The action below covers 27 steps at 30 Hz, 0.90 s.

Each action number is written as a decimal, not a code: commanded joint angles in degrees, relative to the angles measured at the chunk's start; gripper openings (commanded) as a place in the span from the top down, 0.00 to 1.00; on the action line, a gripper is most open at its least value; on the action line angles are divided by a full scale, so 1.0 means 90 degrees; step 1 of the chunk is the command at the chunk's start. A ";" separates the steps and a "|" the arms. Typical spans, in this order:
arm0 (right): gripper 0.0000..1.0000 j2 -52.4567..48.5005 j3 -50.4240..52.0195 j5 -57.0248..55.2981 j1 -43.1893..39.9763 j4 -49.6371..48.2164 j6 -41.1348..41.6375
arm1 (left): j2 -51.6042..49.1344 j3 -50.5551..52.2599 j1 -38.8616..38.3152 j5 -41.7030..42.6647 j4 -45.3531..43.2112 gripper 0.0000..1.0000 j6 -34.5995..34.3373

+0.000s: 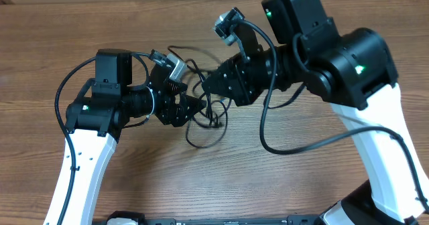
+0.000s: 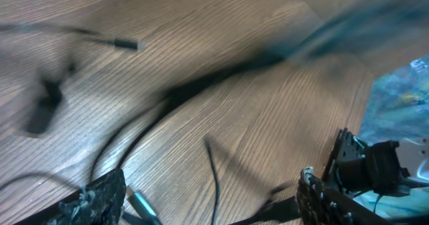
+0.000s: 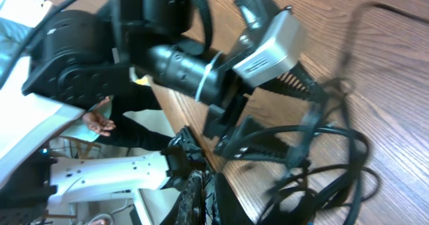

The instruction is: Untangle cables

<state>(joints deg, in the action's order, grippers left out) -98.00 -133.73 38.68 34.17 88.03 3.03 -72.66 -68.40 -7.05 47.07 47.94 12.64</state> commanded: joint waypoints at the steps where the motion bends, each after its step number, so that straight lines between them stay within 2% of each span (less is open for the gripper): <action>1: 0.96 0.0272 -0.0204 0.0189 0.0010 0.0032 0.0022 | -0.0039 -0.0095 -0.0012 -0.0121 -0.0022 0.19 0.0119; 10: 0.96 0.0340 -0.0202 0.0102 0.0010 0.0141 0.0017 | -0.0039 -0.0095 -0.0012 -0.0104 0.0002 0.18 0.0117; 14: 0.94 0.0340 -0.0202 -0.1052 0.0010 0.0175 0.0022 | -0.0039 -0.0095 -0.0012 -0.0104 0.0022 0.18 -0.0005; 15: 0.75 0.0340 -0.0197 -0.1474 0.0010 0.0199 0.0024 | -0.0039 -0.0095 -0.0012 -0.0104 0.0039 0.18 -0.0007; 16: 0.37 0.0340 -0.0180 -0.1933 0.0010 0.0238 0.0024 | -0.0039 -0.0095 -0.0012 -0.0107 0.0049 0.18 -0.0061; 17: 0.09 0.0333 -0.0177 -0.2288 0.0010 0.0284 0.0027 | -0.0039 -0.0095 -0.0012 -0.0109 0.0049 0.18 -0.0109; 18: 0.00 0.0313 -0.0177 -0.2616 0.0010 0.0340 0.0027 | -0.0039 -0.0095 -0.0012 -0.0107 0.0046 0.17 -0.0172; 22: 0.00 0.0163 -0.0061 -0.3636 0.0010 0.0627 0.0423 | -0.0039 -0.0095 -0.0012 -0.0107 0.0046 0.15 -0.0440; 27: 0.00 -0.0063 0.0636 -0.3677 0.0010 0.0682 0.0500 | -0.0039 -0.0095 -0.0012 -0.0107 0.0070 0.15 -0.0627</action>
<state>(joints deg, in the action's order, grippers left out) -96.47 -131.37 9.67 34.17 94.37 6.17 -72.66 -68.40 -7.05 45.82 48.40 8.93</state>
